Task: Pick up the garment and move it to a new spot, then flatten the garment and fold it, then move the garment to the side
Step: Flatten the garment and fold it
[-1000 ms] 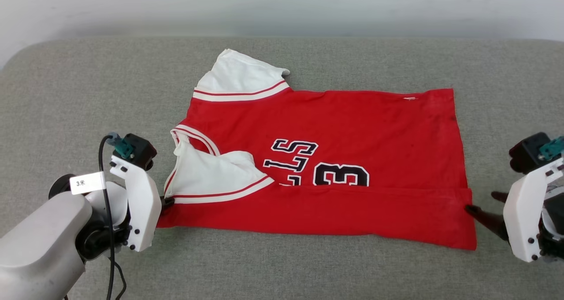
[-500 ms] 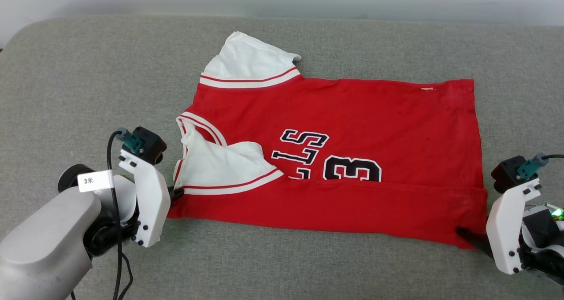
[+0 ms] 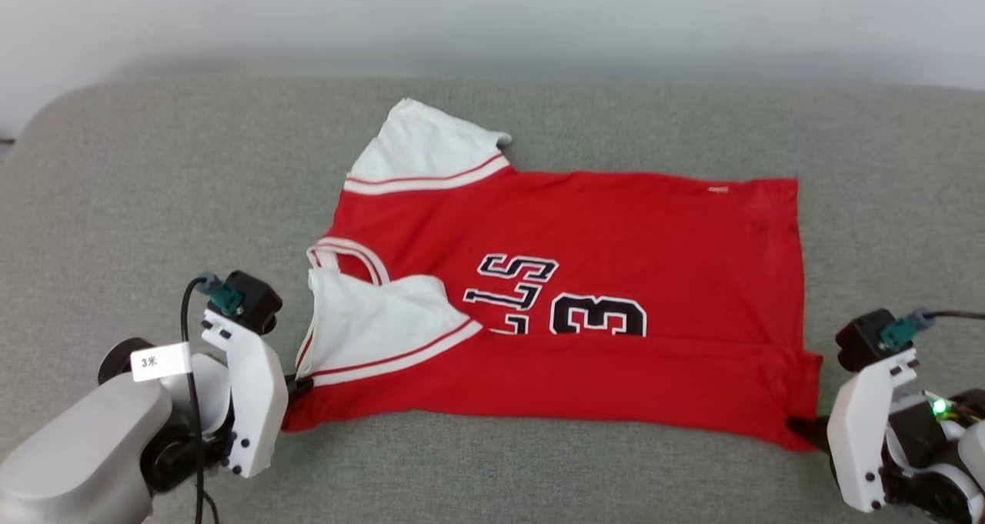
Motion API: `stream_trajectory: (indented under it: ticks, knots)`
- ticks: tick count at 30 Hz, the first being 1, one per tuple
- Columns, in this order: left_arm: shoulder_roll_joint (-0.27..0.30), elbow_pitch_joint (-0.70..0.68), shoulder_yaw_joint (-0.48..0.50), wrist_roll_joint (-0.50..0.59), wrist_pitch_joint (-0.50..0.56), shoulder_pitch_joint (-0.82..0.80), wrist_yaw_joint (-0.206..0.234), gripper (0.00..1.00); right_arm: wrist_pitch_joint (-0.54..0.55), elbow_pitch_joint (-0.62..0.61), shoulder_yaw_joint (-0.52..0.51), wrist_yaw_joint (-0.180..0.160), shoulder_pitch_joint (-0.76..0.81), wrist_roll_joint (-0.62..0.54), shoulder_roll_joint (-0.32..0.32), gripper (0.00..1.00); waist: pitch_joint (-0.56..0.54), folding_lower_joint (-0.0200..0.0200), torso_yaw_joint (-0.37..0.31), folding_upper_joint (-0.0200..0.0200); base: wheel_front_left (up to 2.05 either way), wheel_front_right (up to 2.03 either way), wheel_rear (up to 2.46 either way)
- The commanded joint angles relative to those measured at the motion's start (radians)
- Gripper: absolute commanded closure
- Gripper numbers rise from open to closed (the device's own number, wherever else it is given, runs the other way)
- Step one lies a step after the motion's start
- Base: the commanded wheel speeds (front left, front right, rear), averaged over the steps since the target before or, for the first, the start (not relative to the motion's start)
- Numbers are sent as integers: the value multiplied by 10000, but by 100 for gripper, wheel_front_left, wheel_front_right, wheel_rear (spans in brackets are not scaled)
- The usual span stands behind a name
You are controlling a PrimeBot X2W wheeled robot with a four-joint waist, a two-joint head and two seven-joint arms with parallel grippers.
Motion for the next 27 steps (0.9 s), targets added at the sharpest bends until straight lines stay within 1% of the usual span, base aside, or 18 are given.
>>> stream_trajectory:
  ticks: [1, 7, 15, 17, 22, 27]
  knots:
    - [165, -52, 20, -58, -82, 269, 41, 100, -162, -38, 32, -12, 300, 149, -205, 100, -407, 0, -79, 0, 0, 0, 0]
    - [542, -520, 116, -233, -181, 648, 206, 100, -497, -648, -237, -12, 599, 522, -748, 100, -866, 0, -97, 0, 0, 0, 0]
    - [805, -1279, 20, -364, -164, 1186, 566, 100, -173, -1293, -647, -12, 1206, 669, -1243, 100, -962, 0, -99, 0, 0, 0, 0]
    - [807, -1354, -22, -413, -175, 1341, 649, 100, -58, -1330, -760, -12, 1367, 628, -1232, 100, -912, 0, -107, 0, 0, 0, 0]
    - [654, -1221, -108, -458, -241, 1547, 768, 100, 200, -1151, -792, -12, 1640, 433, -929, 100, -604, 0, -139, 0, 0, 0, 0]
    - [432, -731, -223, -481, -294, 1640, 706, 100, 245, -802, -702, -12, 1698, 202, -616, 100, -404, 0, -137, 0, 0, 0, 0]
